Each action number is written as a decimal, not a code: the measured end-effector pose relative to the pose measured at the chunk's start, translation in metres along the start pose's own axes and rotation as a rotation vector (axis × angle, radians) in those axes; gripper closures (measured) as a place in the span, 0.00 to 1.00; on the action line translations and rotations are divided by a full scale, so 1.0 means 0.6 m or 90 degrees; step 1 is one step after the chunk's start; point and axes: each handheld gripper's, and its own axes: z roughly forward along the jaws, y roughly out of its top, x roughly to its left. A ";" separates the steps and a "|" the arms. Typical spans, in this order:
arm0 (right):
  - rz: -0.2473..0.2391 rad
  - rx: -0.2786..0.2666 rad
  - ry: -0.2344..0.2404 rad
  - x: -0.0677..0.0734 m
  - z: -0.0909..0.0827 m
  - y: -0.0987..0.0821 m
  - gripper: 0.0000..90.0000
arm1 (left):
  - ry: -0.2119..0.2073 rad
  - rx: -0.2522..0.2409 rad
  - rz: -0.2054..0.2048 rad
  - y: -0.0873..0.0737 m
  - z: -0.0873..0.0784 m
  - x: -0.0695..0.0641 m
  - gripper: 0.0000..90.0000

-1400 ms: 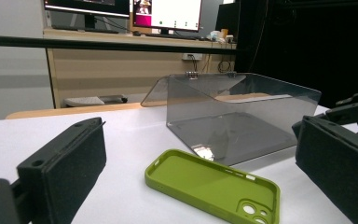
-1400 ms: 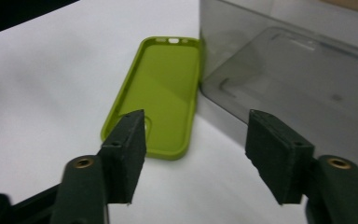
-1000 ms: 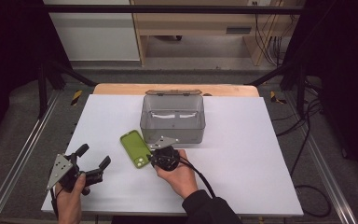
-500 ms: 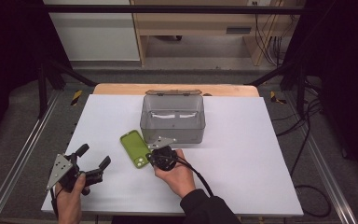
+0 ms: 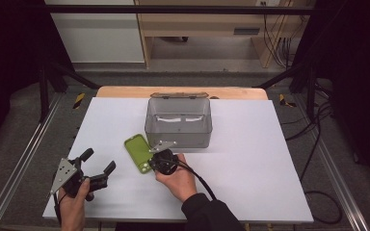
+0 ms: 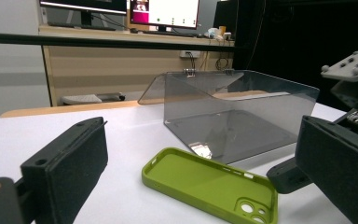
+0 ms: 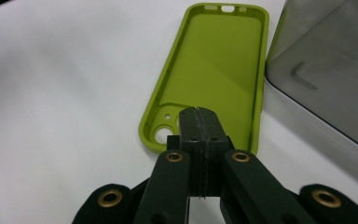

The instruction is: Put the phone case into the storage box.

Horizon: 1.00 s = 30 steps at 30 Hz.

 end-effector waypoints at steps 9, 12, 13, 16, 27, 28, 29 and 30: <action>0.004 0.047 -0.020 -0.005 0.029 0.002 1.00 | 0.001 0.000 -0.005 0.000 -0.001 0.001 0.03; 0.011 0.058 -0.015 -0.006 0.028 0.004 1.00 | 0.002 0.000 -0.005 0.000 0.000 0.001 0.03; 0.011 0.064 -0.014 -0.007 0.028 0.005 1.00 | 0.002 0.001 -0.006 0.000 0.000 0.001 0.03; 0.015 0.087 -0.003 -0.009 0.022 0.006 1.00 | 0.002 0.001 -0.006 0.000 -0.001 0.001 0.03; 0.000 0.130 0.010 -0.006 -0.006 -0.009 1.00 | 0.003 0.003 -0.006 0.000 0.000 0.002 0.03; 0.000 0.132 0.013 -0.007 -0.012 -0.013 1.00 | 0.003 0.003 -0.006 0.000 -0.001 0.002 0.03; -0.002 0.134 0.014 -0.007 -0.015 -0.015 1.00 | 0.003 0.003 -0.006 0.000 -0.001 0.003 0.03; 0.000 0.136 0.014 -0.007 -0.017 -0.017 1.00 | 0.003 0.004 -0.006 0.000 -0.001 0.003 0.03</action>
